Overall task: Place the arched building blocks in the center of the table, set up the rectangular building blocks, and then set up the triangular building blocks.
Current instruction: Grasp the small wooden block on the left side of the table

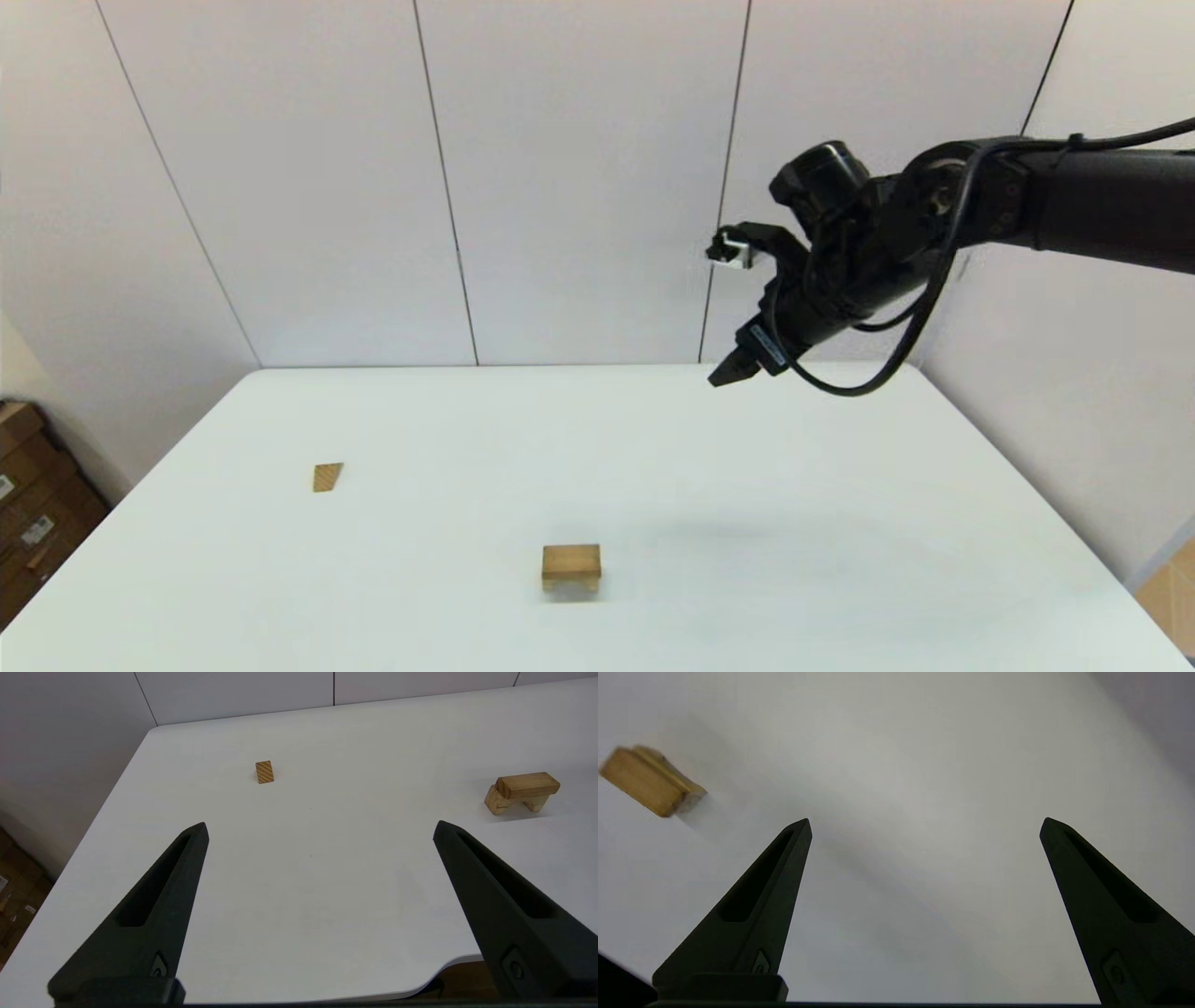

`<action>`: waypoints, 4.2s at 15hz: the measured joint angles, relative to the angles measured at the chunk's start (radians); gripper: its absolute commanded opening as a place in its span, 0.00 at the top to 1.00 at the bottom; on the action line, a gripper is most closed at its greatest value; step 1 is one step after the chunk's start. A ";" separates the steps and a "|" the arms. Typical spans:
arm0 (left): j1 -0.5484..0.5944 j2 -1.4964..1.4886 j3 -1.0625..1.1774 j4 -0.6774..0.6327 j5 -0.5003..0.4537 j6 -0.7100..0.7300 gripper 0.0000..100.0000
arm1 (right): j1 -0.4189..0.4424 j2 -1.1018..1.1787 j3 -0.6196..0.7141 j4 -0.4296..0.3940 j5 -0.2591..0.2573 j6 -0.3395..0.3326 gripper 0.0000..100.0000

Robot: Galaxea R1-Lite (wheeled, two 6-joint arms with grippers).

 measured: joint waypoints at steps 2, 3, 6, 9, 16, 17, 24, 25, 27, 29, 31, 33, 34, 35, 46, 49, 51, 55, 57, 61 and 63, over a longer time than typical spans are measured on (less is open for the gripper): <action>0.000 0.000 0.000 0.000 0.000 -0.001 0.00 | -0.017 -0.019 0.004 0.016 -0.012 0.148 0.00; 0.000 0.000 0.000 0.000 0.001 -0.002 0.00 | -0.029 -0.033 0.006 0.027 -0.028 0.209 0.00; 0.000 0.000 0.001 0.000 0.001 -0.003 0.00 | -0.051 -0.103 0.012 0.083 -0.042 0.243 0.00; 0.000 0.000 0.000 0.000 0.000 -0.001 0.00 | -0.062 -0.223 0.017 0.178 -0.045 0.230 0.00; 0.000 0.000 0.000 0.000 0.000 0.000 0.00 | -0.074 -0.615 0.270 0.307 -0.117 0.237 0.00; 0.000 0.000 0.000 0.000 0.000 0.000 0.00 | -0.074 -0.673 0.322 0.306 -0.123 0.257 0.00; 0.000 0.000 0.001 0.000 0.002 0.000 0.00 | -0.075 -1.093 0.702 0.304 -0.180 0.386 0.00; 0.000 0.000 0.001 0.000 0.001 0.000 0.00 | -0.075 -1.144 0.753 0.305 -0.183 0.401 0.00; 0.000 0.000 0.001 0.000 0.001 0.000 0.00 | -0.080 -1.246 0.856 0.303 -0.186 0.424 0.00; 0.000 0.000 0.001 -0.001 0.001 -0.001 0.00 | -0.096 -1.337 0.956 0.302 -0.187 0.433 0.00; 0.000 0.000 0.001 -0.001 0.002 -0.001 0.00 | -0.132 -1.423 1.042 0.301 -0.184 0.433 0.00; 0.000 0.000 0.001 -0.001 0.002 0.000 0.00 | -0.173 -1.500 1.102 0.300 -0.178 0.429 0.00; 0.000 0.000 0.001 0.000 0.002 0.000 0.00 | -0.194 -1.537 1.130 0.300 -0.174 0.425 0.00; 0.000 0.000 0.001 -0.001 0.001 -0.001 0.00 | -0.218 -1.574 1.161 0.300 -0.166 0.417 0.00; 0.000 0.000 0.001 -0.003 0.007 -0.006 0.00 | -0.392 -1.882 1.414 0.238 -0.066 0.291 0.00; 0.000 0.000 0.001 -0.003 0.007 -0.007 0.00 | -0.393 -1.930 1.468 0.169 -0.059 0.297 0.00; 0.000 0.000 0.001 -0.003 0.006 -0.007 0.00 | -0.392 -1.965 1.503 0.123 -0.055 0.303 0.00; 0.000 0.000 0.001 -0.003 0.005 -0.005 0.00 | -0.390 -2.067 1.581 -0.011 -0.057 0.372 0.00; 0.000 0.000 0.001 -0.003 0.004 -0.006 0.00 | -0.390 -2.094 1.631 -0.123 -0.056 0.386 0.00; 0.000 0.000 0.001 -0.003 0.004 -0.006 0.00 | -0.389 -2.105 1.696 -0.285 -0.057 0.361 0.00; 0.000 0.000 0.001 -0.002 0.004 -0.005 0.00 | -0.389 -2.093 1.760 -0.387 -0.071 0.324 0.00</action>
